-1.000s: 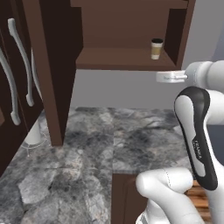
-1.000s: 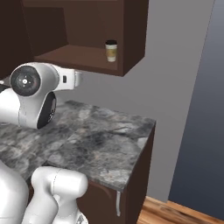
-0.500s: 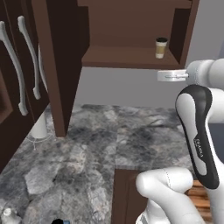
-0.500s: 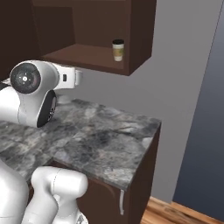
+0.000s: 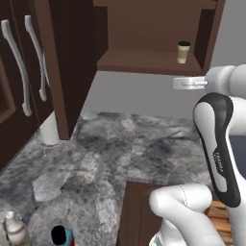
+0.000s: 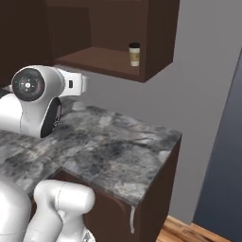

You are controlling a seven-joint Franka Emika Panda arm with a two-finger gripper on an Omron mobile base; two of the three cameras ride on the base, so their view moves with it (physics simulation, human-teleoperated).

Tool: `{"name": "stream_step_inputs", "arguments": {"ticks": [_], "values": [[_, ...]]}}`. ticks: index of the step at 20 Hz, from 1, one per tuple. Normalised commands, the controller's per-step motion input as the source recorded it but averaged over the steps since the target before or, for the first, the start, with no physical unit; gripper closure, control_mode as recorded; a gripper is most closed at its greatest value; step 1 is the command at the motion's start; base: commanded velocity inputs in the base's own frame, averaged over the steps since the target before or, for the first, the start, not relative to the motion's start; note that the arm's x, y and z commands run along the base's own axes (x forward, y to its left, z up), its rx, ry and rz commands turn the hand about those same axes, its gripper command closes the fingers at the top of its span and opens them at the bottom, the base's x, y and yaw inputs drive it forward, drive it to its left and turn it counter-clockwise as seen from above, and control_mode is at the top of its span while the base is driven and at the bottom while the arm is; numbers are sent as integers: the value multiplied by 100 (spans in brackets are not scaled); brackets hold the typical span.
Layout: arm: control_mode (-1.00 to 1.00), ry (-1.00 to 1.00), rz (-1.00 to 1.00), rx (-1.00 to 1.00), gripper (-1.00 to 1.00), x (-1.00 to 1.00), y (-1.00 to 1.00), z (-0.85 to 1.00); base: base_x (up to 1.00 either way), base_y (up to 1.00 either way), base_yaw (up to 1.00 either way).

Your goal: Sort all alcoholic drinks to one cabinet, and non-alcoholic drinks to the other.

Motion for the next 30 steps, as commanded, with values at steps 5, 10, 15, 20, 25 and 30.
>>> {"name": "stream_step_inputs", "arguments": {"ticks": [5, 10, 15, 20, 25, 30], "values": [[100, 0, 0, 0, -100, 0, 0, 0, -53, -26, 25], [100, 0, 0, 0, -100, 0, 0, 0, -56, -22, 27], [100, 0, 0, 0, -100, 0, 0, 0, -37, 5, 36], [100, 0, 0, 0, -100, 0, 0, 0, -23, 28, 38], [100, 0, 0, 0, -100, 0, 0, 0, -21, 27, 36], [100, 0, 0, 0, -100, 0, 0, 0, -24, 26, 35]]}}
